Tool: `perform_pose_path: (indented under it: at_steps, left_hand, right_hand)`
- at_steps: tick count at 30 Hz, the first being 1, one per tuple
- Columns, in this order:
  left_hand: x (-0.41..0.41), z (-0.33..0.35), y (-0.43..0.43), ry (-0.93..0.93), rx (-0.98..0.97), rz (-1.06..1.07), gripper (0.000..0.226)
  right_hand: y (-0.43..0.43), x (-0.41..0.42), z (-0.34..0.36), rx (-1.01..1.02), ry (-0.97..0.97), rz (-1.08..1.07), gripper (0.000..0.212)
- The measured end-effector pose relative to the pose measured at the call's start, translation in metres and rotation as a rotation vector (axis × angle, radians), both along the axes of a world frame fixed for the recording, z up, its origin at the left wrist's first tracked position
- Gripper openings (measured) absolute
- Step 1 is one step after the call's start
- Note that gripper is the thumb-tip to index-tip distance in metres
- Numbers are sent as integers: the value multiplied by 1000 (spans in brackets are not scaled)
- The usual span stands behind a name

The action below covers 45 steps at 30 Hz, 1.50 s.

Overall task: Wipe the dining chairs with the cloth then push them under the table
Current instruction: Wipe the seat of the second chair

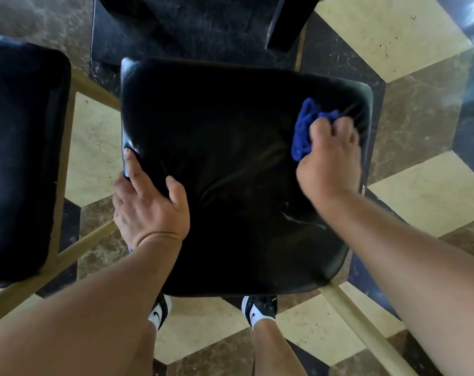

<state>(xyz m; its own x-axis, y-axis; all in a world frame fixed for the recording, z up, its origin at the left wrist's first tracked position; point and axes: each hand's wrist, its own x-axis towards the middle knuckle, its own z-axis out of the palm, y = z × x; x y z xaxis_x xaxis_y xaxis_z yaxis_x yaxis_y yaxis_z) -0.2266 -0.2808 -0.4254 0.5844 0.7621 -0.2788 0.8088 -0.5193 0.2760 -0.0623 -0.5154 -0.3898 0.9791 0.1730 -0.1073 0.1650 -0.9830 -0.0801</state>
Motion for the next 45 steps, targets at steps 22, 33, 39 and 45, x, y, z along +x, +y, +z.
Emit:
perform_pose_path:
  at_steps: [22, 33, 39, 45]
  left_hand:
    - [-1, -6, 2, -11, 14, -3, 78]
    - [-1, -4, 2, -7, -1, 6, 78]
    - [0, -3, 2, 9, -4, 0, 77]
    - [-1, -5, 2, -2, 0, -5, 77]
  right_hand:
    - [2, 11, 8, -2, 100, 733, 16]
    - [-28, 19, 8, -119, 39, 366, 37]
    - [-43, -81, 15, 17, 242, 793, 17]
    - [-57, -138, 26, 19, 594, 1309, 31]
